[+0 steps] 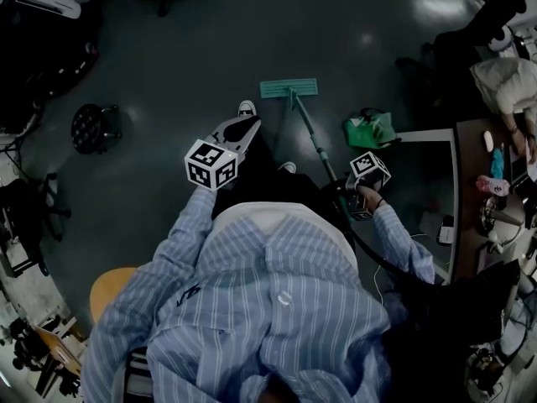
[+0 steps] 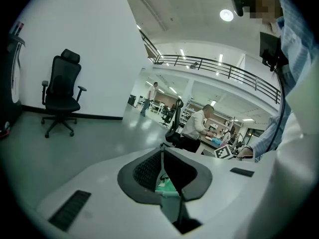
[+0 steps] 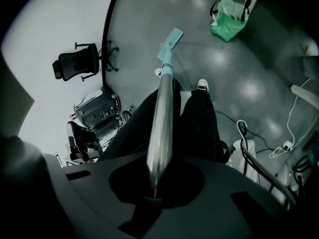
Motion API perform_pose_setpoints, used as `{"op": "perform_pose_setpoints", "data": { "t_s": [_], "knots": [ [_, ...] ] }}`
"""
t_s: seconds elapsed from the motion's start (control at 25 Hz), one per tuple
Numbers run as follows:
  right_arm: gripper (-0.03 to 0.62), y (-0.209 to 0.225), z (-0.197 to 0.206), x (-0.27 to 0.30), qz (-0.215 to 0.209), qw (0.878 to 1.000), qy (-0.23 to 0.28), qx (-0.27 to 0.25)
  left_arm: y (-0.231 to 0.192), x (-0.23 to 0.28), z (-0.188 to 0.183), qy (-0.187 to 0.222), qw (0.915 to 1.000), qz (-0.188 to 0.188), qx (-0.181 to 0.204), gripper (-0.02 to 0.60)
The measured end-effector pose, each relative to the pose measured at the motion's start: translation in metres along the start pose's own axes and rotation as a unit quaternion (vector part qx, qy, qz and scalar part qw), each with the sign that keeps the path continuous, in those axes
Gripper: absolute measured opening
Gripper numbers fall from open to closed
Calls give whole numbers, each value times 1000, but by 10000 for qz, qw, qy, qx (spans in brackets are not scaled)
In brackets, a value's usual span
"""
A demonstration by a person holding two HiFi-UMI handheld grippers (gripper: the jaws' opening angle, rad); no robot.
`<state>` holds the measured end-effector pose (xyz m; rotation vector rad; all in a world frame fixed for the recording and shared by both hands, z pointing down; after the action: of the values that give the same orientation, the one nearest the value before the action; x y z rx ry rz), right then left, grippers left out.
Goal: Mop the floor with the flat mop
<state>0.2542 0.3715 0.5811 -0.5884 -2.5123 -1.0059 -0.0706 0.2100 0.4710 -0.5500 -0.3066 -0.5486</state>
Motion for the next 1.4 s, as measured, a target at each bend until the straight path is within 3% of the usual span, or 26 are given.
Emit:
{"op": "perform_pose_setpoints", "data": {
  "t_s": [0.16, 0.44, 0.72, 1.4],
  "knots": [
    [20, -12, -15, 0, 126, 9999, 18, -54, -14, 3, -3, -9, 9999, -39, -97, 18],
    [20, -57, -49, 7, -14, 9999, -47, -135, -46, 5, -11, -99, 9993, -151, -330, 18],
    [20, -103, -83, -29, -68, 9998, 39, -171, -56, 19, -29, -322, 9987, -178, -348, 18],
    [20, -274, -270, -68, 188, 9992, 81, -334, -188, 63, -106, -408, 9968, -460, -513, 18]
  ]
}}
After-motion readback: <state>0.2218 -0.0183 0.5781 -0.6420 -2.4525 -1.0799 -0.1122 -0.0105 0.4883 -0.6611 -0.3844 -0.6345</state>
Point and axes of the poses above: the fingertips, and each gripper's own axes: x forward along the fingers, y to its right, z out of its underside, the point moved 10 cm from there along -x, backward along the fingers, and after that the axes turned 7 degrees about -y, right-handed, at the moved point
